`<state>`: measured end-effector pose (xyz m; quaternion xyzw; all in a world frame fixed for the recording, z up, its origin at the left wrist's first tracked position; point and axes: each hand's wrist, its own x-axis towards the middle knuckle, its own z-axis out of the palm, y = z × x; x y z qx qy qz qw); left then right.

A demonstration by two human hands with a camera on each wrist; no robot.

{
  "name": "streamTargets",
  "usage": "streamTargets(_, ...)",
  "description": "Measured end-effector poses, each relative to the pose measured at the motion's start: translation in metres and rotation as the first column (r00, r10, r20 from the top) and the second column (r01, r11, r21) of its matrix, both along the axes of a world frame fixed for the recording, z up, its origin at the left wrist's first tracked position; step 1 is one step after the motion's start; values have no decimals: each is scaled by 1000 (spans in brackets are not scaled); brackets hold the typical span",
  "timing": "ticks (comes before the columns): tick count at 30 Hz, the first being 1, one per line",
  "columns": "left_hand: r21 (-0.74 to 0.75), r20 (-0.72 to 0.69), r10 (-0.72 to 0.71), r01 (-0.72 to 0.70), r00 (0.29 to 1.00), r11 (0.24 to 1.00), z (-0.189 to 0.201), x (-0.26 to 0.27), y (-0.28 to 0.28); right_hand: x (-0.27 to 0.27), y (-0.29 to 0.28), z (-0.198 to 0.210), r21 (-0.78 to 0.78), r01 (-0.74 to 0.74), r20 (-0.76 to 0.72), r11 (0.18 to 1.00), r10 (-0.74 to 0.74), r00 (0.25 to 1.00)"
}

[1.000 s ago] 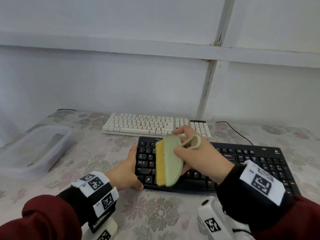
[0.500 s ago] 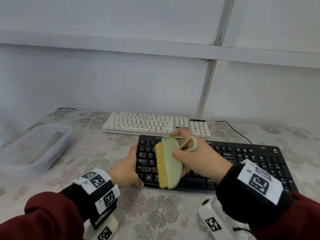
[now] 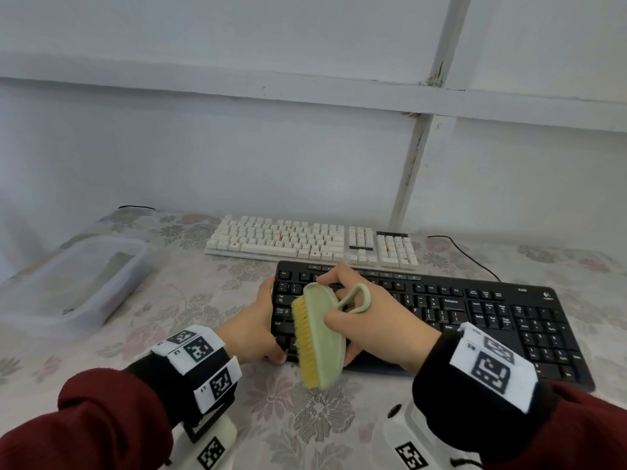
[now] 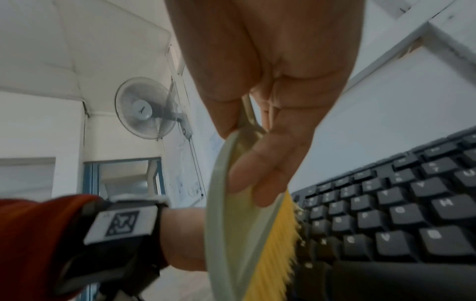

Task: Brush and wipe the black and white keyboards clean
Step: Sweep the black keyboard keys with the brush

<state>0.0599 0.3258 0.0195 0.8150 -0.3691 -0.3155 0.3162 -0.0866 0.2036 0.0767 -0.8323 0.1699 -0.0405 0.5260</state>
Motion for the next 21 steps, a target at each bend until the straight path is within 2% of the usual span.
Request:
streamTargets(6, 2, -1, 5, -5, 1000, 1000, -1, 1, 0, 14, -11, 19, 6, 152, 190, 988, -150, 970)
streamTargets(9, -1, -3, 7, -7, 1000, 1000, -2, 1, 0, 21, -11, 15, -13, 176, 177, 984, -171, 969)
streamTargets(14, -27, -15, -12, 12, 1000, 1000, -4, 3, 0, 4, 3, -4, -25, 63, 14, 998, -62, 998)
streamTargets(16, -43, -32, -19, 18, 999, 999, -6, 4, 0, -1, 3, -3, -17, 40, -5, 999, -40, 999)
streamTargets(21, -53, -101, -11, 6, 995, 999, -11, 11, 2, 13, -10, 14, 69, 154, 173, 986, -164, 971)
